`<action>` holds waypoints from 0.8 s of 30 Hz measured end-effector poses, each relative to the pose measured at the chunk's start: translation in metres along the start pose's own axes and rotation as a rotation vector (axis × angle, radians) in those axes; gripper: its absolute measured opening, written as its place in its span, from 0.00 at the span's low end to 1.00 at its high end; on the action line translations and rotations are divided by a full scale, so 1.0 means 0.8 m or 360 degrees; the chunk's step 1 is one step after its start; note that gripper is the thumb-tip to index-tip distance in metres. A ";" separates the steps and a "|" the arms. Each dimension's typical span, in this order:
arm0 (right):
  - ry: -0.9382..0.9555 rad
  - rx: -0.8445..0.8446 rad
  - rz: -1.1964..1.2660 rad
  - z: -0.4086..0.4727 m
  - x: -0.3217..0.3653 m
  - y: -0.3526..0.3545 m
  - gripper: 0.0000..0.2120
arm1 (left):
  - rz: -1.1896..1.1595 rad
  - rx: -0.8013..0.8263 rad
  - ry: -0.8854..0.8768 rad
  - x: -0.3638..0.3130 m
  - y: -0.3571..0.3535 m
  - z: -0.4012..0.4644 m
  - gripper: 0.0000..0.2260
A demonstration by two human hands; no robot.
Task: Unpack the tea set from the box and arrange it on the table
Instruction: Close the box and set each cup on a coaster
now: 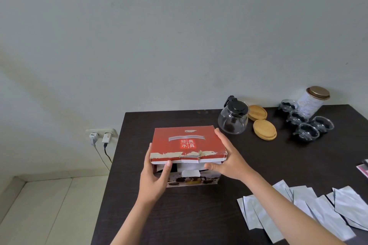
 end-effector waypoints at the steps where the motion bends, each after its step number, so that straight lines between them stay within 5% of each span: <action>1: 0.0018 -0.0011 -0.0017 -0.001 0.000 0.000 0.53 | -0.0032 -0.0018 0.0006 0.001 0.002 0.000 0.33; 8: 0.0217 -0.0290 -0.0222 -0.021 0.002 0.001 0.39 | -0.0057 -0.0061 -0.0060 0.001 0.007 -0.005 0.31; 24: 0.0089 -0.0283 -0.0199 -0.040 -0.037 -0.032 0.39 | 0.0039 -0.0010 -0.0010 0.024 -0.005 -0.017 0.25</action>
Point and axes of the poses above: each hand's wrist, its own z-axis towards the middle knuckle, its own y-axis out of the back of the hand, x = y × z, the point moved 8 cm from there along z, towards the middle knuckle, and after that the axes turned 8 degrees about z, right-handed, at the moved point
